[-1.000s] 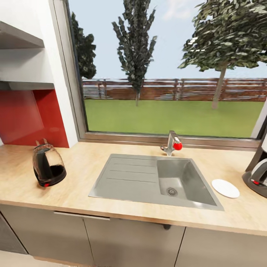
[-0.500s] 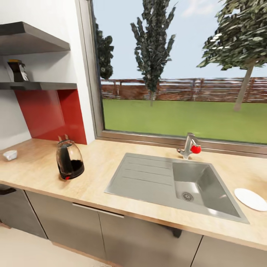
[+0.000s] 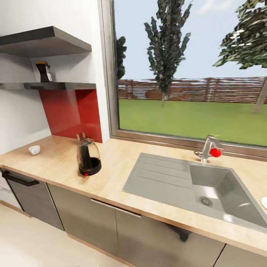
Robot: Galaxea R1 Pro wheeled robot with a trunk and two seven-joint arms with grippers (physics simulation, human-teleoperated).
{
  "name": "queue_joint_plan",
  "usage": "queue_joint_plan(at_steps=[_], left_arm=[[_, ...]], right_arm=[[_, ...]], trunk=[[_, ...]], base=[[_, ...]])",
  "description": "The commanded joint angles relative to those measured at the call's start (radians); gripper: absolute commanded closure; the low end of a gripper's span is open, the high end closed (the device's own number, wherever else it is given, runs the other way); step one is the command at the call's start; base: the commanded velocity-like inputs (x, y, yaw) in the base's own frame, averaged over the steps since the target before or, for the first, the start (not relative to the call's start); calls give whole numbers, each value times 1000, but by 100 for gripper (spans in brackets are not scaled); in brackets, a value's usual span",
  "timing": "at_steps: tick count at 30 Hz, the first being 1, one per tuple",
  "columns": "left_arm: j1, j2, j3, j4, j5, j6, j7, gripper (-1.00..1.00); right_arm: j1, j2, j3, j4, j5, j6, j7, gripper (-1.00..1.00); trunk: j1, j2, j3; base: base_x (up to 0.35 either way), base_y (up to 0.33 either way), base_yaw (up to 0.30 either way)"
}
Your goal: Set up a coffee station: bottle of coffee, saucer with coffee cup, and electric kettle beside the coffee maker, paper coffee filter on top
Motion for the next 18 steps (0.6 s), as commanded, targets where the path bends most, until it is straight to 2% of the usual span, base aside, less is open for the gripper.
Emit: queue_joint_plan(at_steps=[1,7,15,18], left_arm=[[-1,0,8,2,-6,-4,-3,-100],[-1,0,8,2,-6,-3,-3,-100],[-1,0,8,2,-6,-3,-3,-100],[-1,0,8,2,-6,-3,-3,-100]], right_arm=[[0,0,0,0,7,-3,0,-100],[0,-2,0,1,7,-2,1,-100],[0,-1,0,15,7,0,3,-100],[0,2,-1,17,6,-2,0,-100]], trunk=[[0,-1,-1],[0,-1,-1],[0,-1,-1],[0,-1,-1]], base=[[0,55,239],[33,91,159],[122,266,13],[131,261,147]])
